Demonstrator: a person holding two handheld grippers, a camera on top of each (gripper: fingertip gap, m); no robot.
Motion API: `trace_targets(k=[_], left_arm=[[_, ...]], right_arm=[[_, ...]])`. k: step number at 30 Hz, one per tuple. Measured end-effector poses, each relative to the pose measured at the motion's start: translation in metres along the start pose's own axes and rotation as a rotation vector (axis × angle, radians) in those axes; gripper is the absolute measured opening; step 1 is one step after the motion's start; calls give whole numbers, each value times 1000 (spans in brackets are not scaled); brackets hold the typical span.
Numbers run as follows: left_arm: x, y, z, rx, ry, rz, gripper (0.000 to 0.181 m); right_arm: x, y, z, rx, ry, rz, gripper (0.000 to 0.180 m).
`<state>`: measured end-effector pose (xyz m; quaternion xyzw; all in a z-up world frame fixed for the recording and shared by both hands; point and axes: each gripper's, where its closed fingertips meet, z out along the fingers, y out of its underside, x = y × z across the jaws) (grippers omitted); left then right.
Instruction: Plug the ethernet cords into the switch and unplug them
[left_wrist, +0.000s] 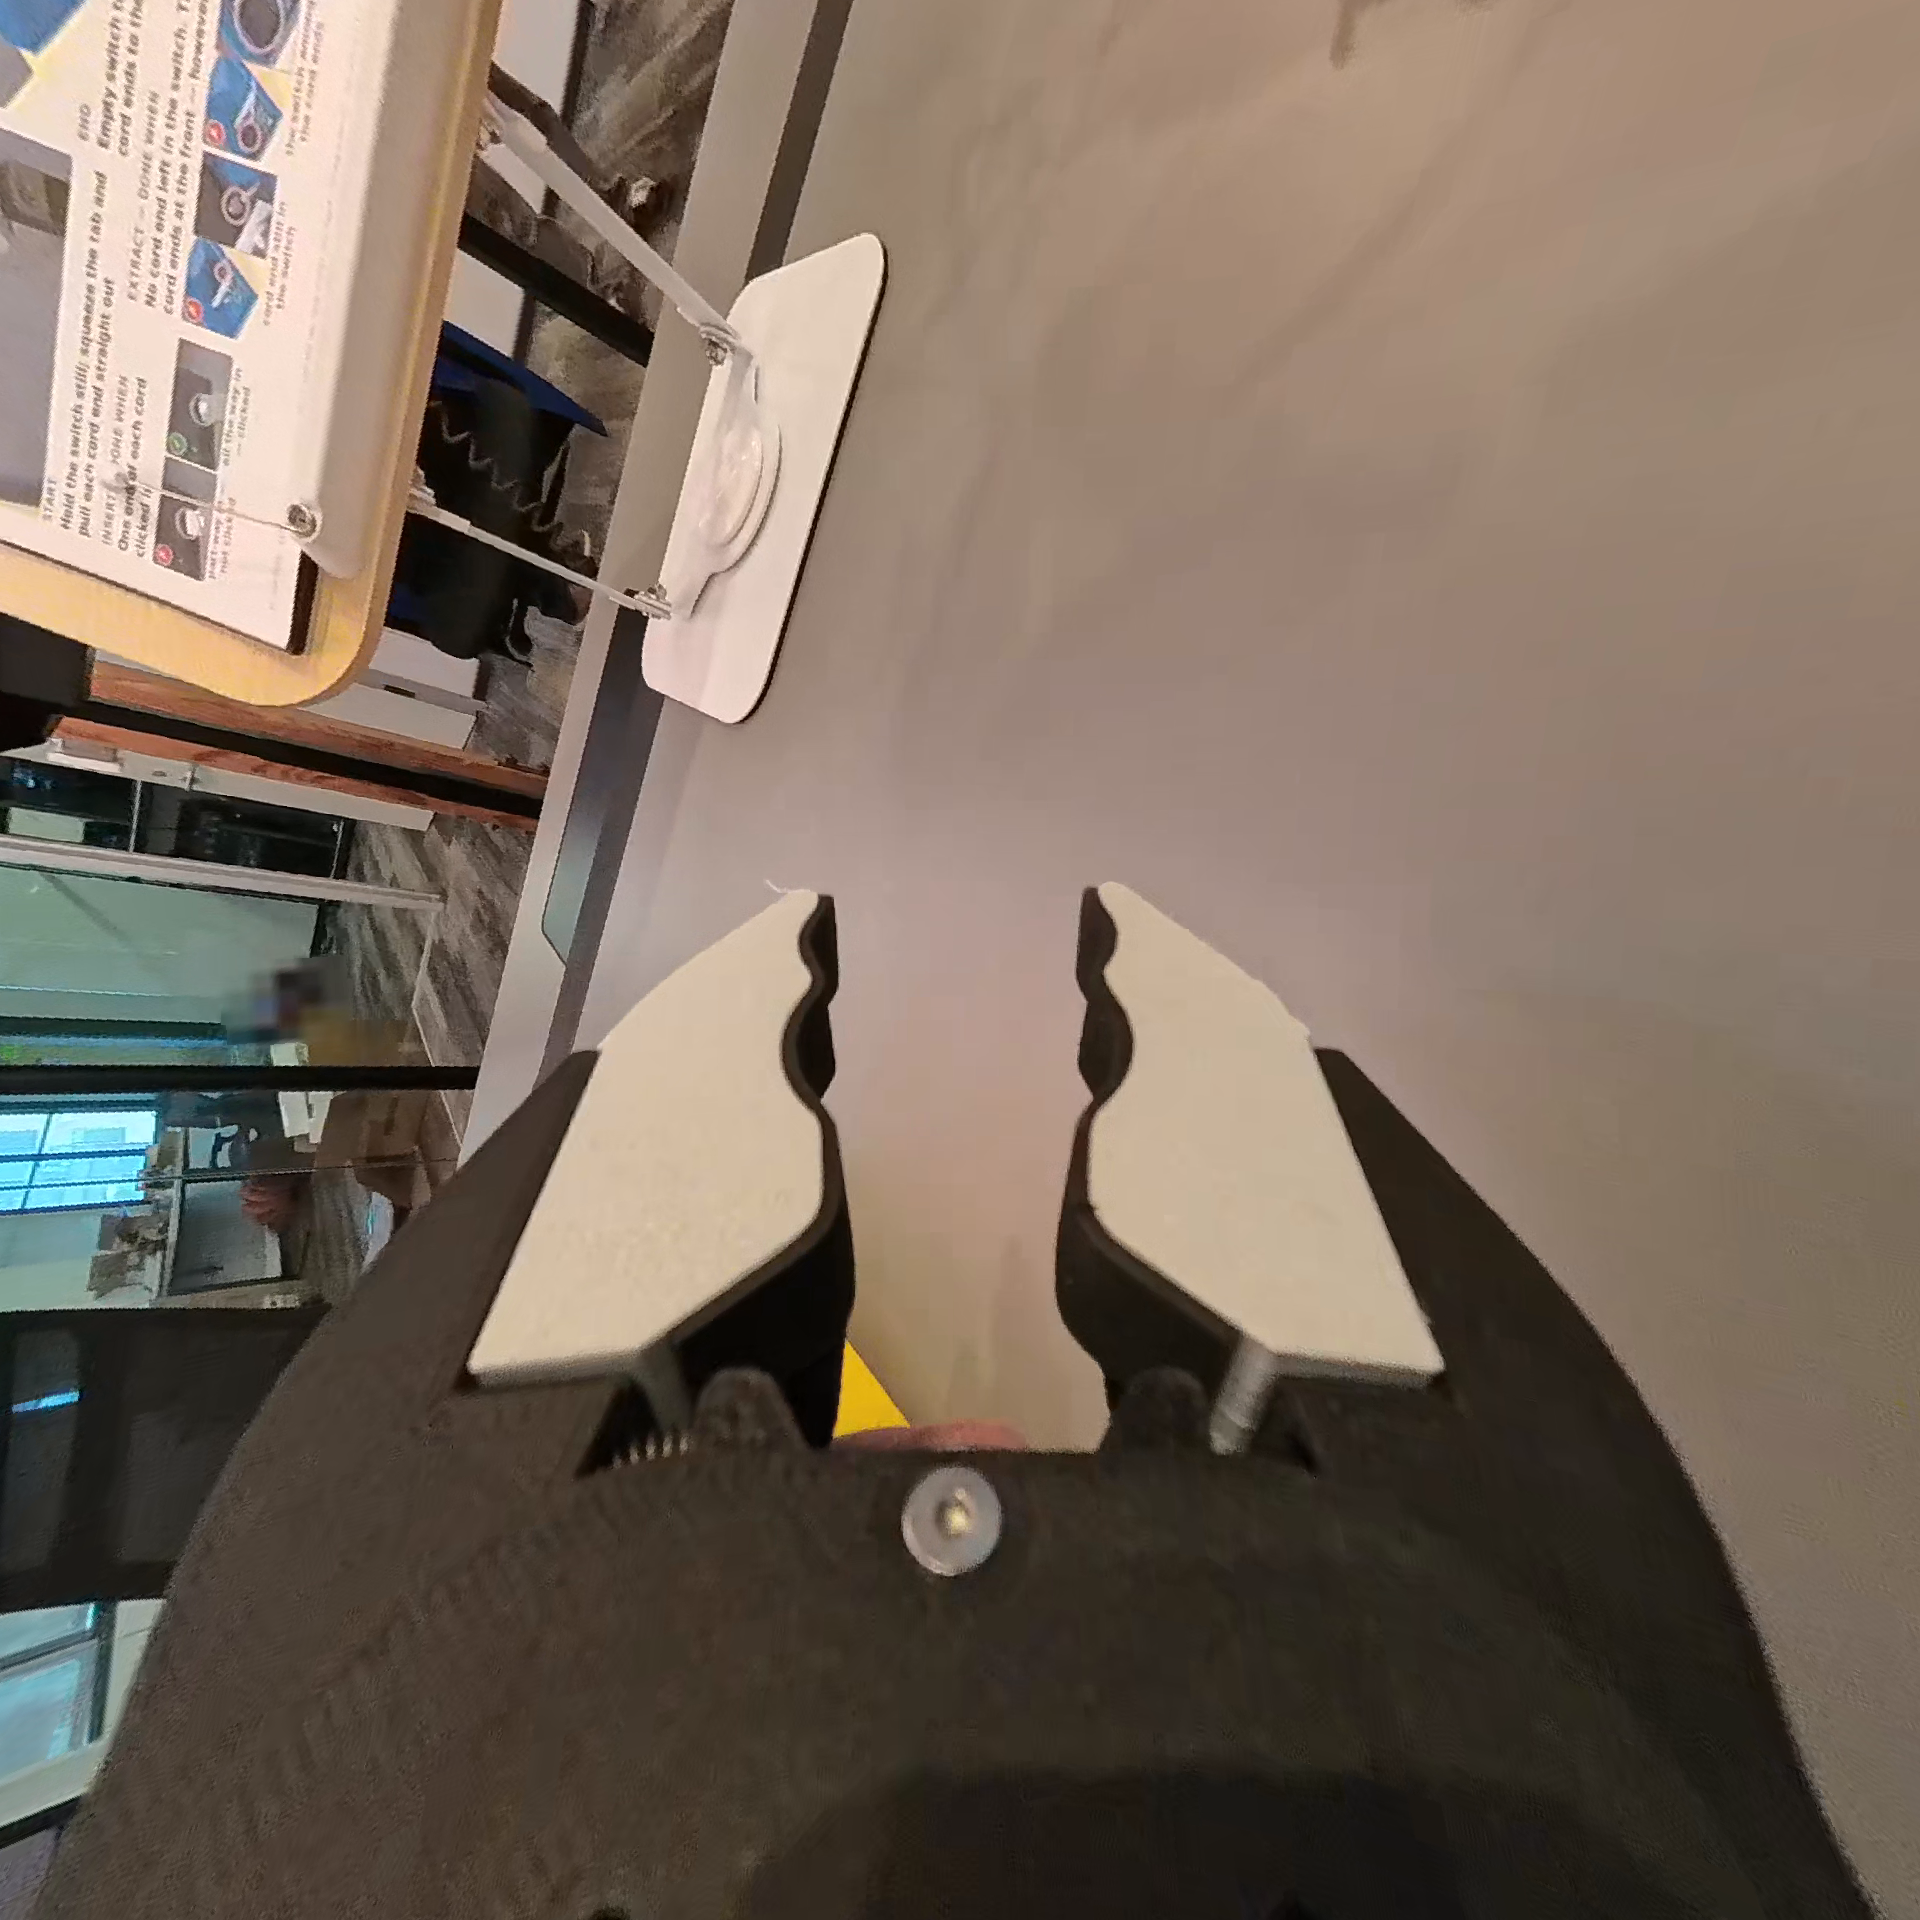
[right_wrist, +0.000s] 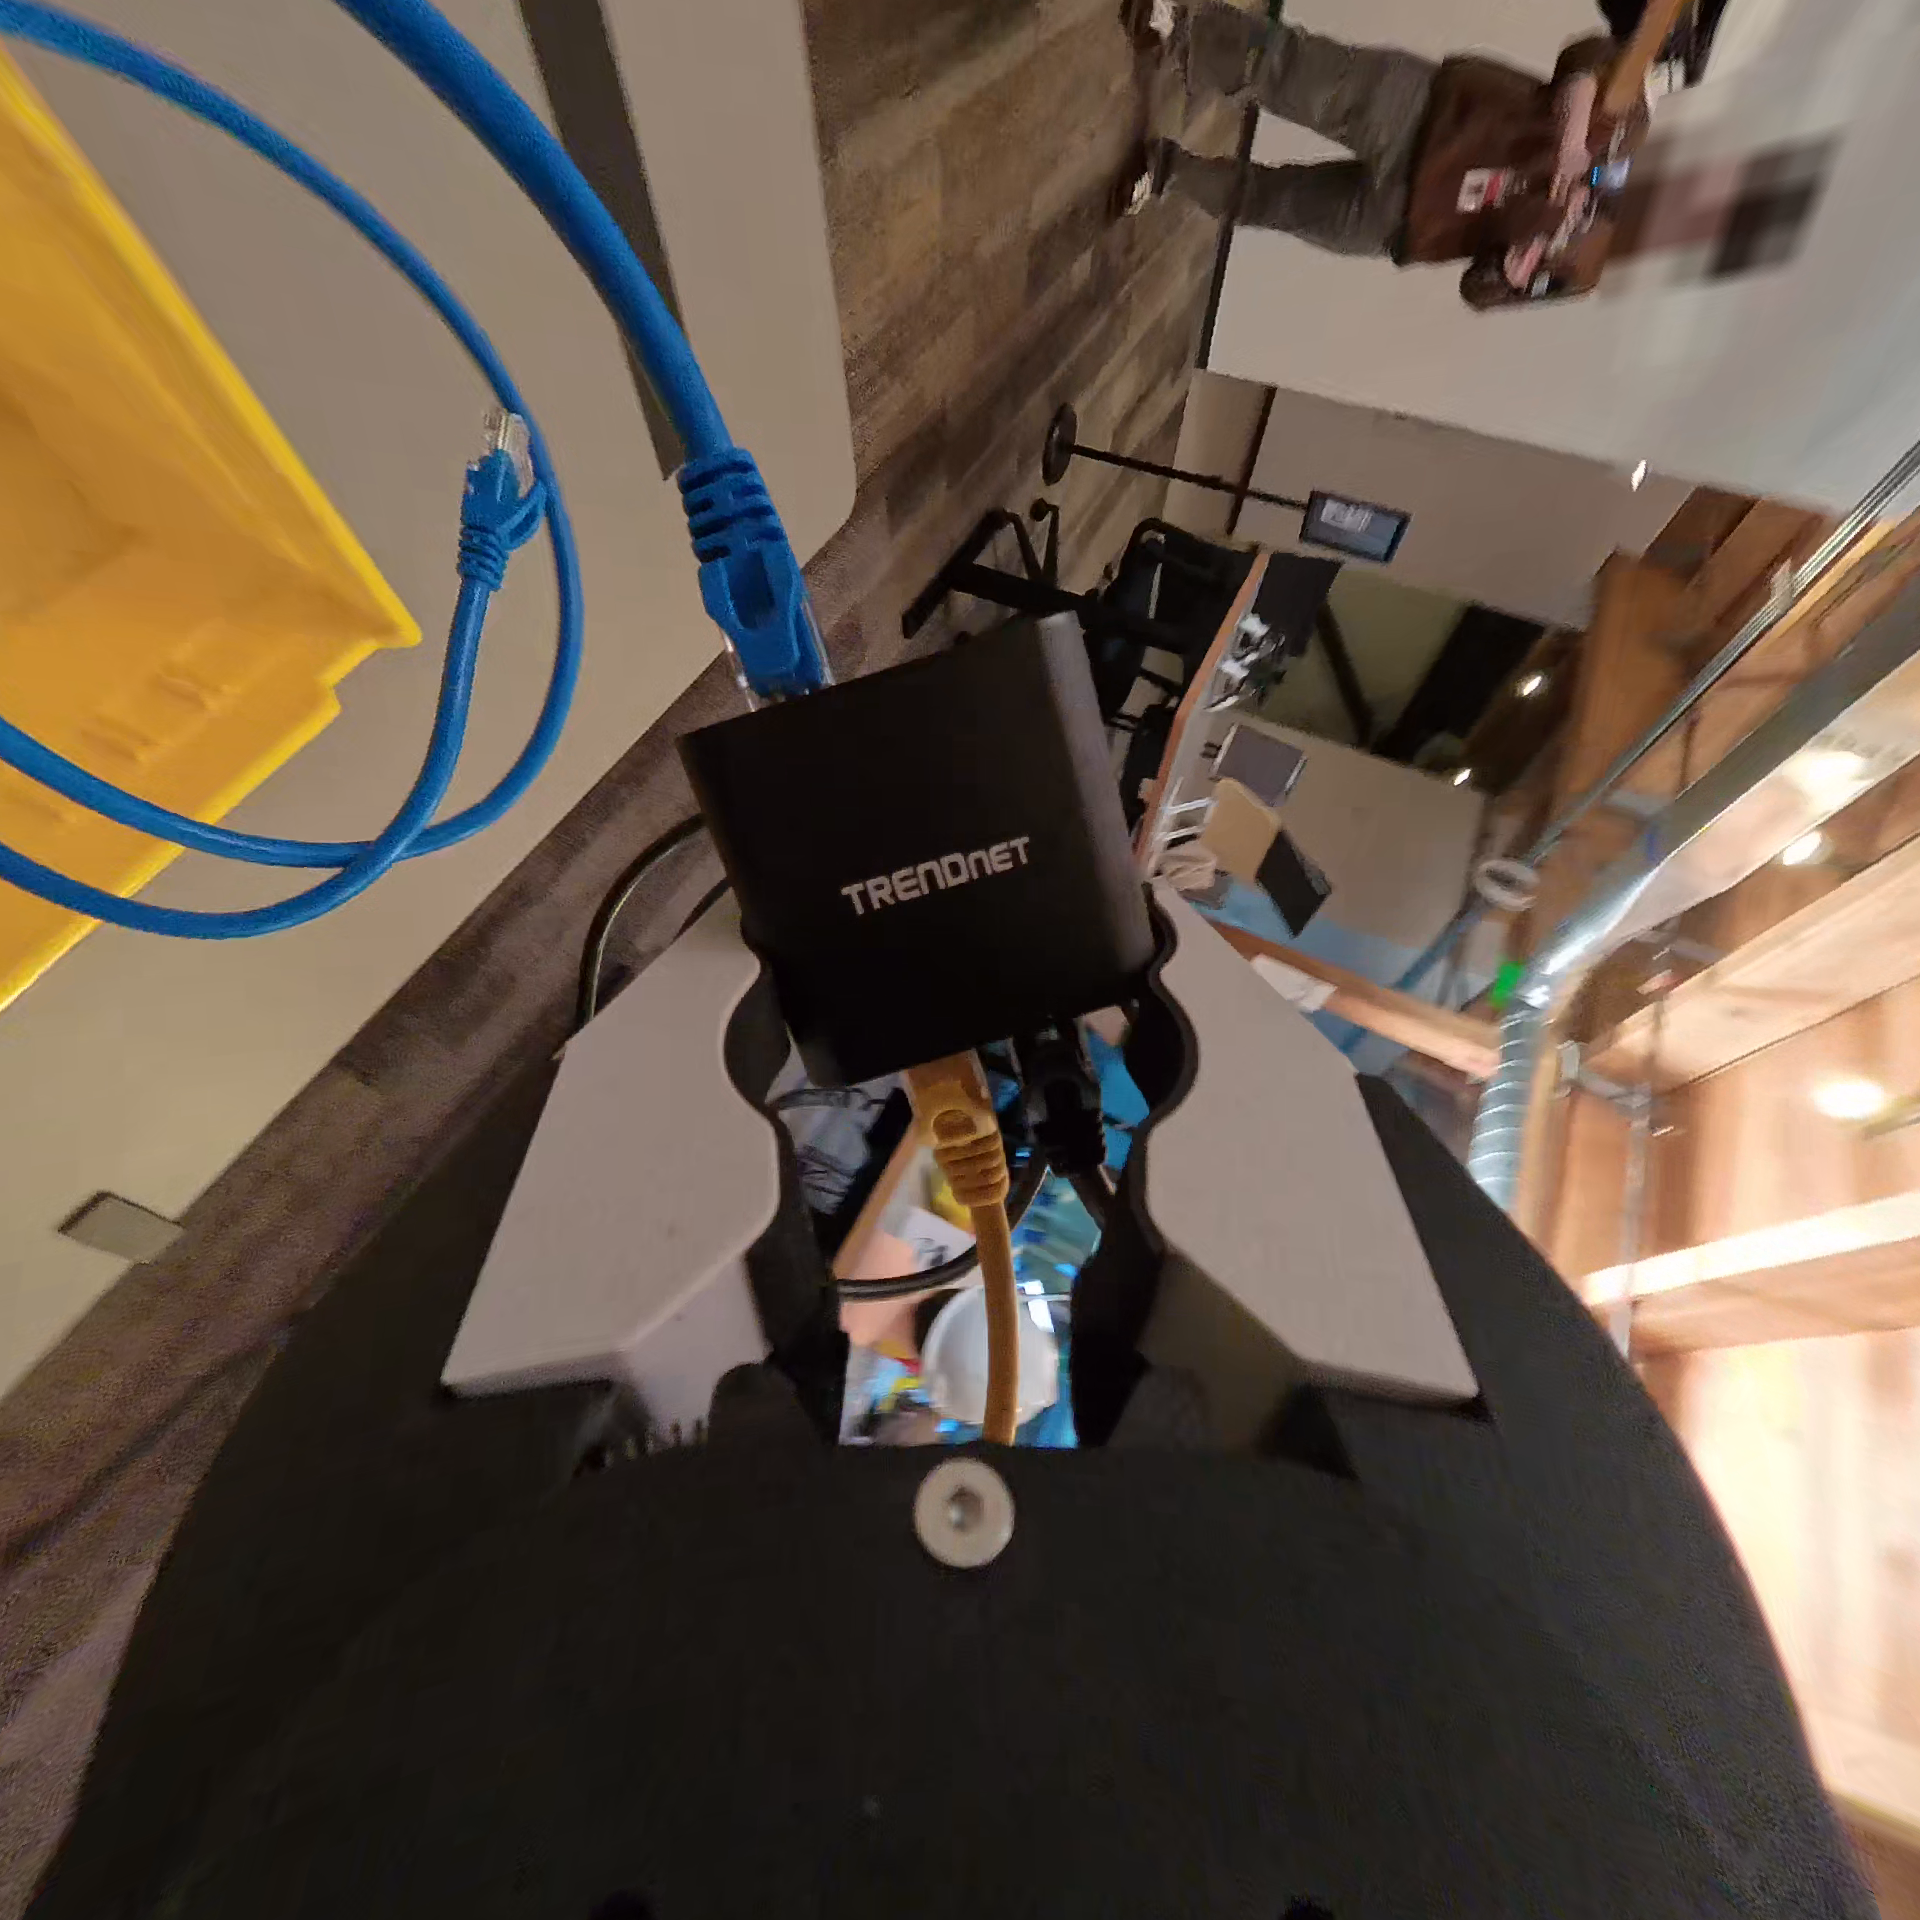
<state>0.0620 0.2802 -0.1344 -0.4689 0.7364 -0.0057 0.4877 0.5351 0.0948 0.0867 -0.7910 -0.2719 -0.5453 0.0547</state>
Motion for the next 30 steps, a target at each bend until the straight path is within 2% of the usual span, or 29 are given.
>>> trace_targets(k=[7,11,22,25,30], left_arm=[[3,3,2,-8,8,-2,45],[9,4,4,-10,24,3,45],[20,4,9,-13,51,17,47],[21,5,9,-16,53,18,47],[23,6,11,-21,58,24,47]], right_arm=[[-82,-72,23,66,31,-359,65],[-121,-99,27,96,16,-454,66],[-193,-112,63,157,-230,-292,65],[-206,-112,73,145,-258,-256,65],[-205,-113,78,119,-211,-181,65]])
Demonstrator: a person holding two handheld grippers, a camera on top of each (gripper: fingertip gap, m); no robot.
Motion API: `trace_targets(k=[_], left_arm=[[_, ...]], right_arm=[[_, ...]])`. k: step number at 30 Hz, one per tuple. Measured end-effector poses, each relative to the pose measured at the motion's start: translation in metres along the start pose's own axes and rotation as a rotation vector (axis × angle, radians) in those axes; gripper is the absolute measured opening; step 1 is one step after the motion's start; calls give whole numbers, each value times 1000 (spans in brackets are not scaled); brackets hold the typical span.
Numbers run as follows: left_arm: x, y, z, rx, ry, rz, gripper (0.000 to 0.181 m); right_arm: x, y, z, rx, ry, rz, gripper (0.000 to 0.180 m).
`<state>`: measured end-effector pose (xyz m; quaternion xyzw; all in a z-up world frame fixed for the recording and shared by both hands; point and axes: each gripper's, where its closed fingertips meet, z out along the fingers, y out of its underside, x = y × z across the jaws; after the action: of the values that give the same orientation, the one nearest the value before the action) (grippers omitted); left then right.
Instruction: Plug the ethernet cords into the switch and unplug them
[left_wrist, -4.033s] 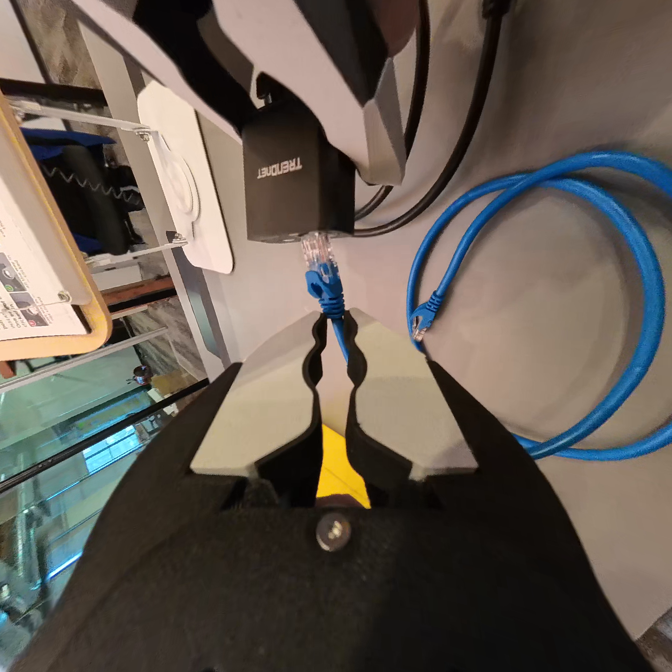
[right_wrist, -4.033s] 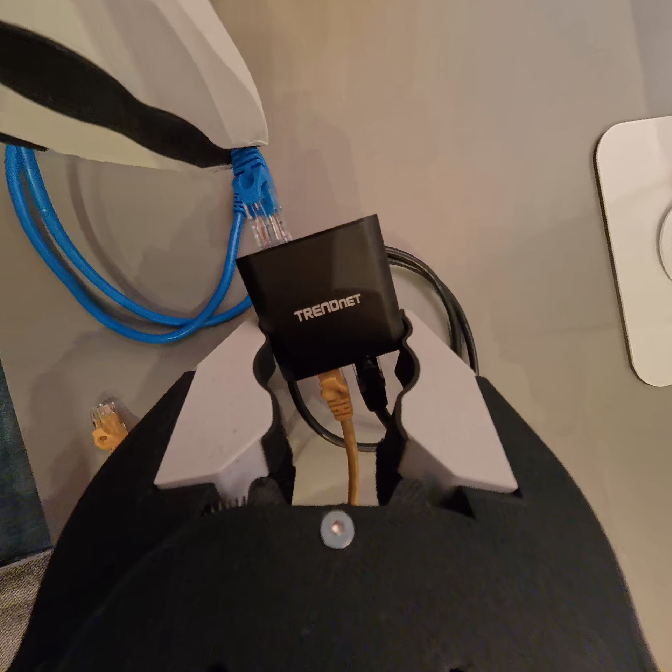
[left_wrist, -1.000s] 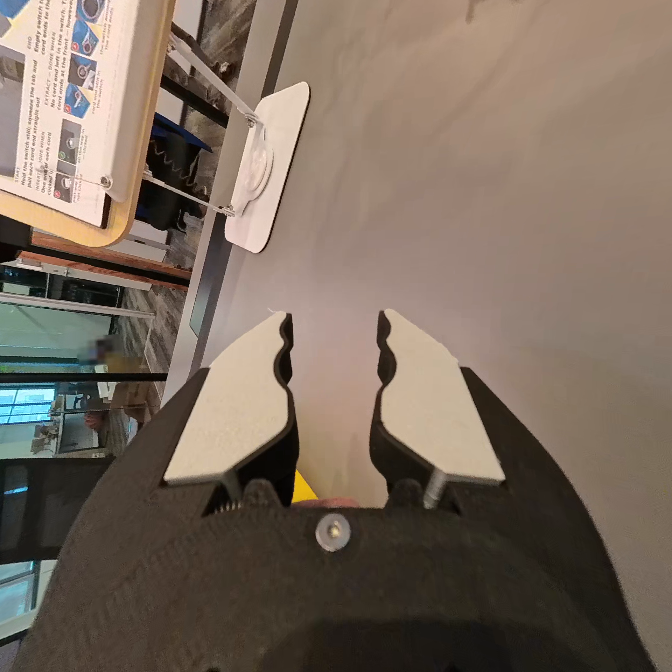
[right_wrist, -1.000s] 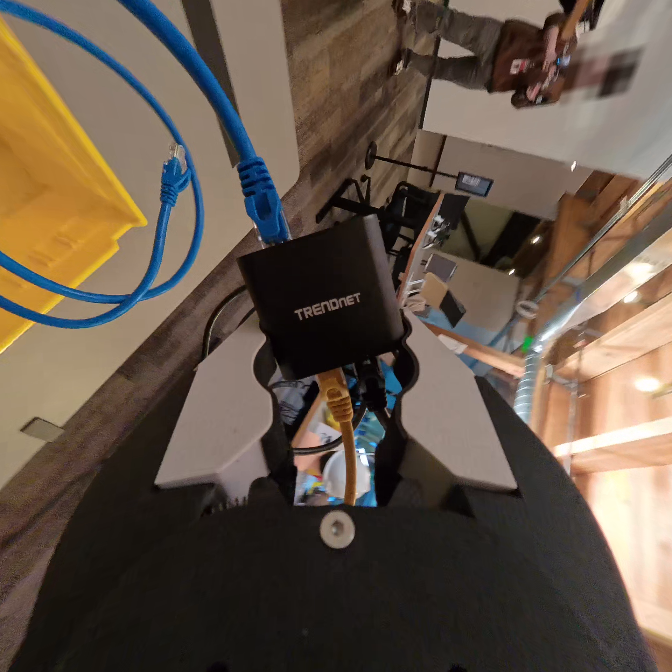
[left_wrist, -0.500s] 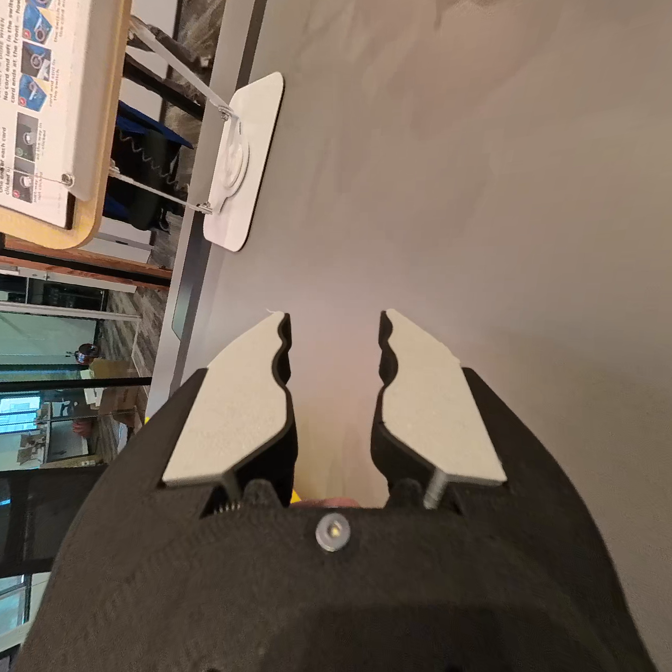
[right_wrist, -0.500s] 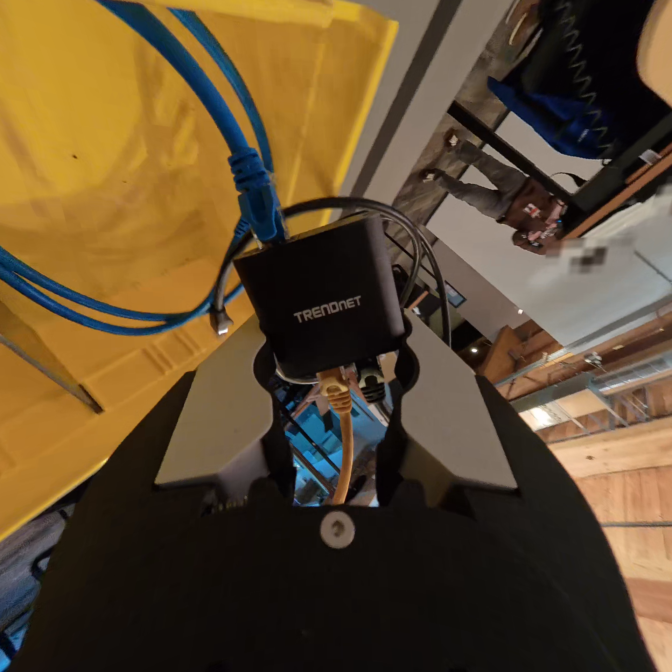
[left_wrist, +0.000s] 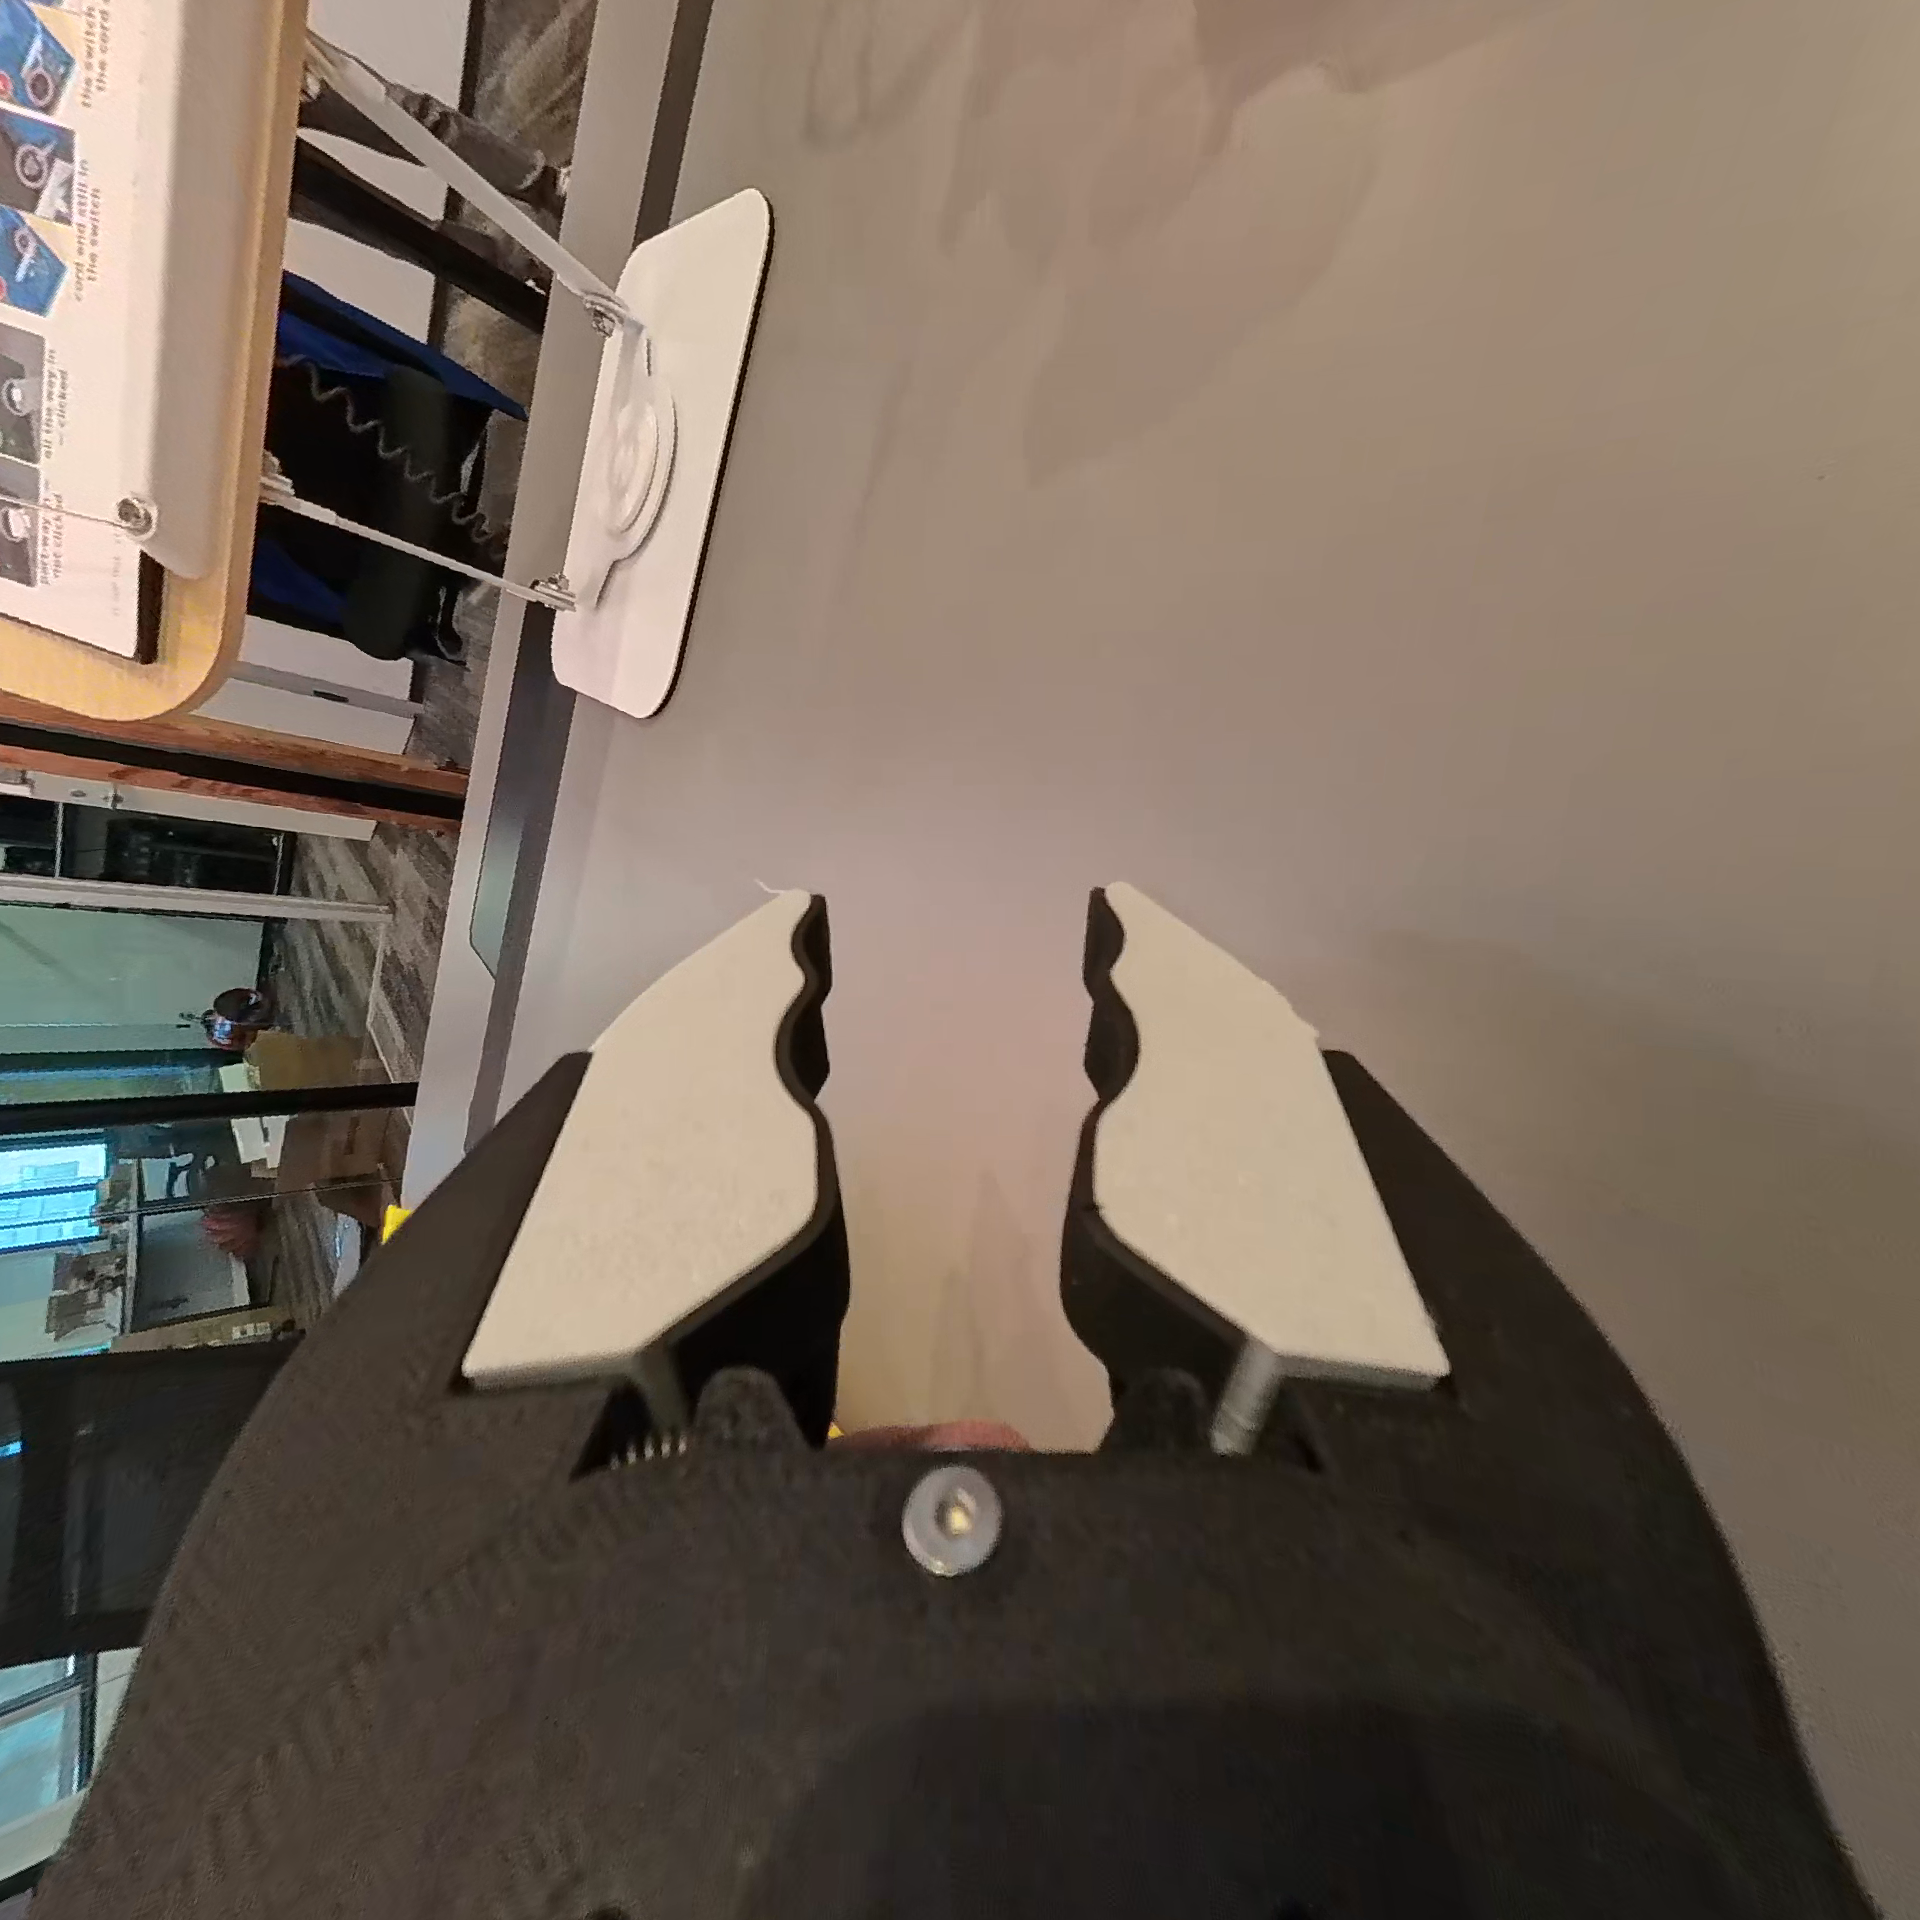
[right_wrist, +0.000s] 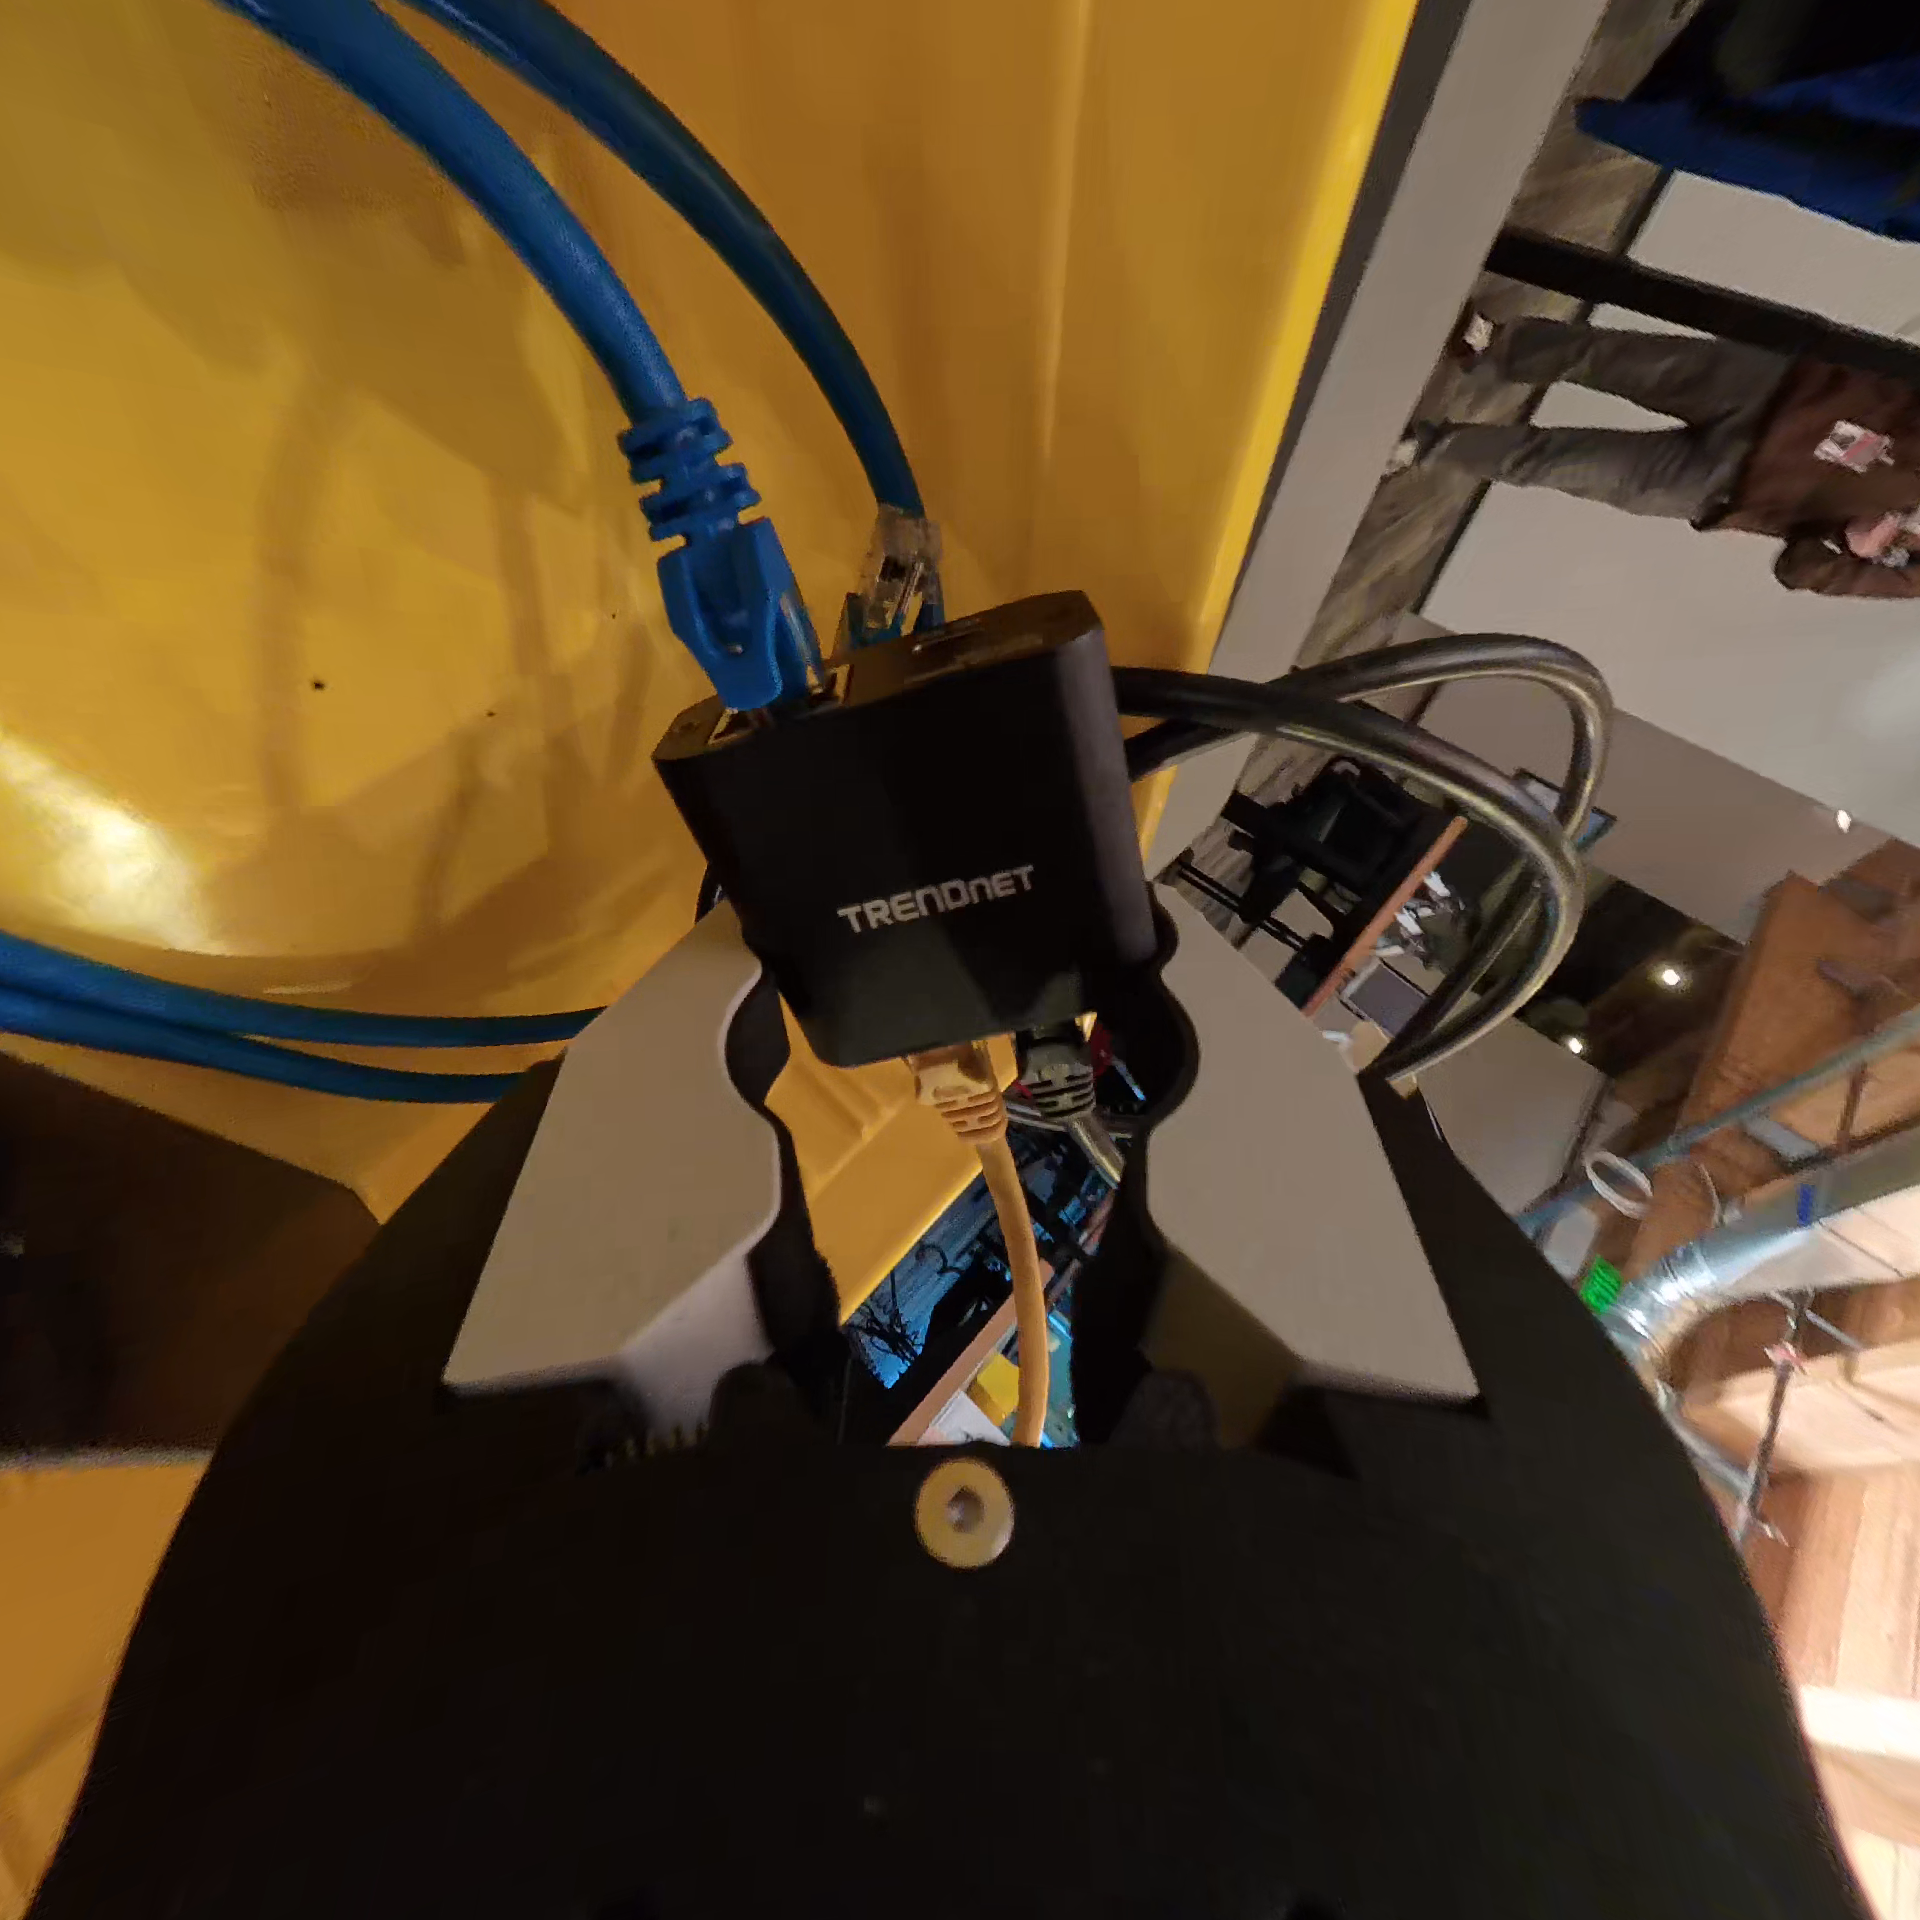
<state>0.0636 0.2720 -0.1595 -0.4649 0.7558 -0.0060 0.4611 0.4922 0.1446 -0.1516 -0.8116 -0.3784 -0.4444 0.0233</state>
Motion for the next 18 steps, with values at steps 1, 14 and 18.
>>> trace_targets(k=[1,14,18], left_arm=[[0,0,0,0,0,2,47],[2,-1,-1,-5,-5,20,47],[1,1,-2,-9,-6,14,49]], right_arm=[[0,0,1,-17,29,5,65],[1,-2,7,-53,138,171,67],[0,-6,10,-7,205,274,71]])
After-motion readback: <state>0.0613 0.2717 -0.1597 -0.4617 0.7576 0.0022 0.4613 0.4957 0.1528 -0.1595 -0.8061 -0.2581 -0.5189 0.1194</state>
